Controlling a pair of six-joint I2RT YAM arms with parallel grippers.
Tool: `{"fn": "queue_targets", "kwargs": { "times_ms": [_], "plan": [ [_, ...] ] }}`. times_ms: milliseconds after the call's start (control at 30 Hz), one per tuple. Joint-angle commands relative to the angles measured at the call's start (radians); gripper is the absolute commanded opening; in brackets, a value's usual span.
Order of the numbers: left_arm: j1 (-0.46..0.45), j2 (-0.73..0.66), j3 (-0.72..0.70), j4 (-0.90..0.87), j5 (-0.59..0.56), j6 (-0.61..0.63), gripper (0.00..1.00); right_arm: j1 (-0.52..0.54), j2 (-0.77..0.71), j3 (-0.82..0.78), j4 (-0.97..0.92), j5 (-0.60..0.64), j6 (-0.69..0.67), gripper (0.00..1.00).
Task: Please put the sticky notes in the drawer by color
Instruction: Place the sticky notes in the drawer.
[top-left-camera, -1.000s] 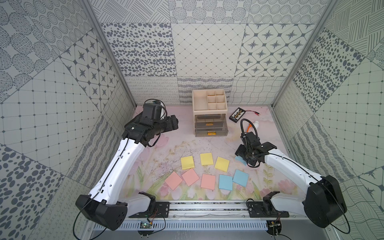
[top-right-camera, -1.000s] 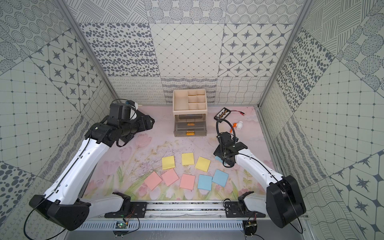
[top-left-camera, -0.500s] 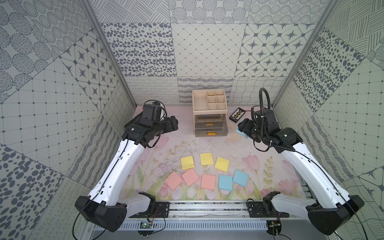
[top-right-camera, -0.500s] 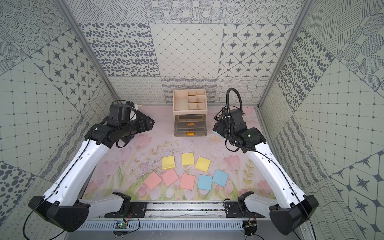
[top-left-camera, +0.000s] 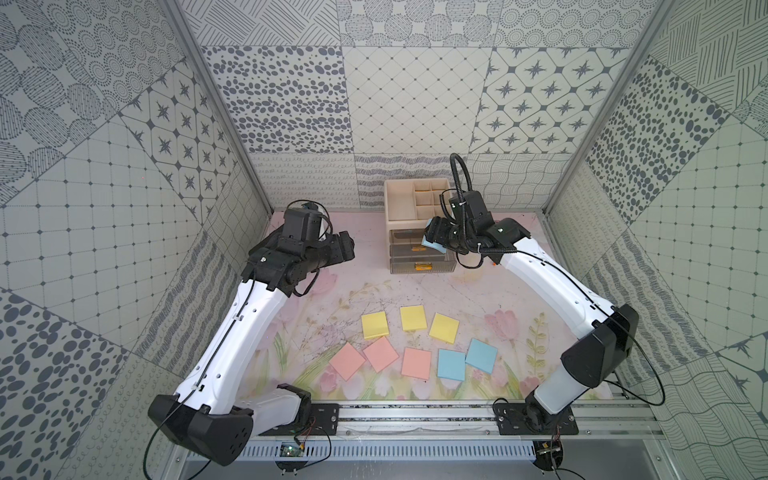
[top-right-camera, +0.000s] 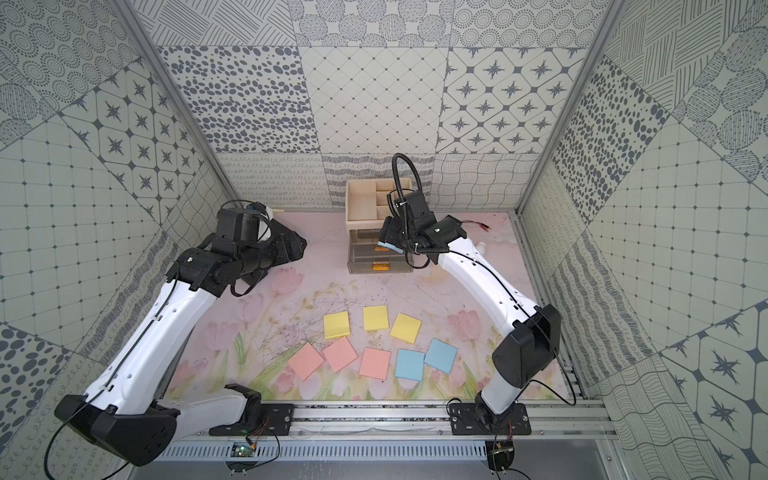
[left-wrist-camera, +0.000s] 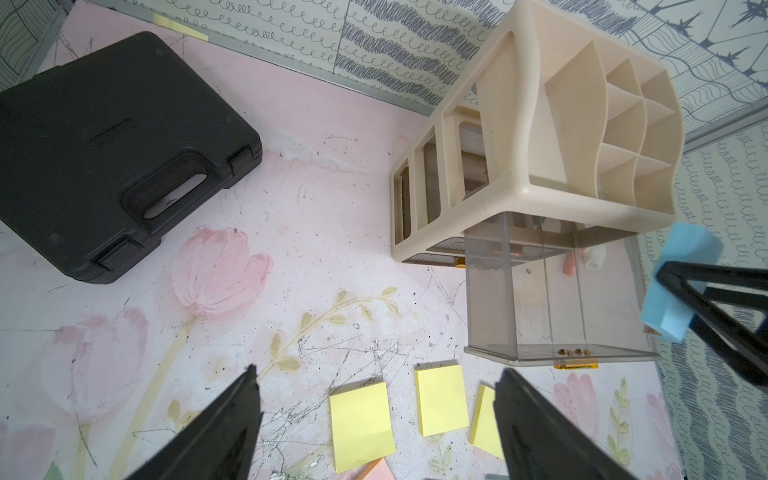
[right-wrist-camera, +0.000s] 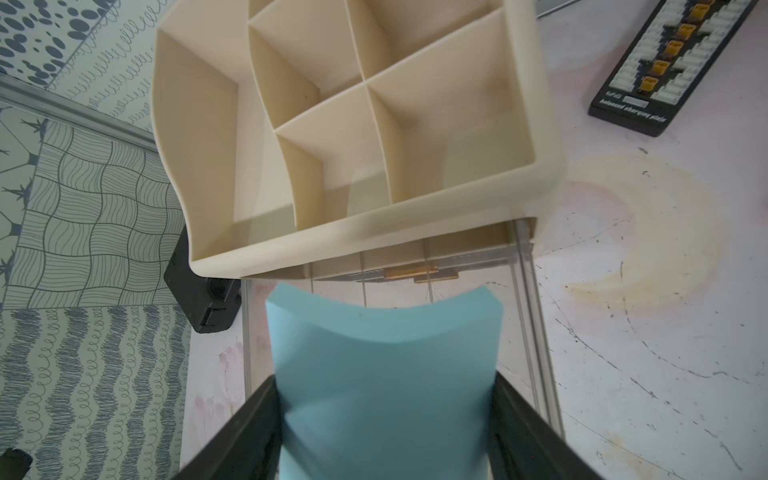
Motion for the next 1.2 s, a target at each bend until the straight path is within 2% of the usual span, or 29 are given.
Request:
{"fn": "queue_targets", "kwargs": {
  "times_ms": [0, 300, 500, 633, 800, 1167],
  "plan": [
    [0.010, -0.009, 0.011, -0.027, -0.031, 0.011, 0.90, 0.010, 0.013, 0.055, 0.064, -0.007, -0.032, 0.74],
    [0.011, -0.013, 0.013, -0.032, -0.031, 0.019, 0.90, 0.022, 0.090, 0.098, 0.045, -0.025, -0.043, 0.75],
    [0.010, -0.022, 0.014, -0.035, -0.035, 0.022, 0.90, 0.040, 0.077, 0.081, 0.040, 0.013, -0.056, 0.76],
    [0.010, -0.021, 0.024, -0.042, -0.034, 0.024, 0.90, 0.041, 0.079, 0.085, 0.032, 0.021, -0.062, 0.84],
    [0.010, -0.029, 0.030, -0.045, -0.036, 0.022, 0.91, 0.042, 0.074, 0.095, 0.036, 0.011, -0.073, 0.88],
    [0.010, -0.033, 0.043, -0.049, -0.033, 0.026, 0.91, 0.040, 0.013, 0.174, -0.050, 0.101, -0.130, 0.89]
  ]
}}
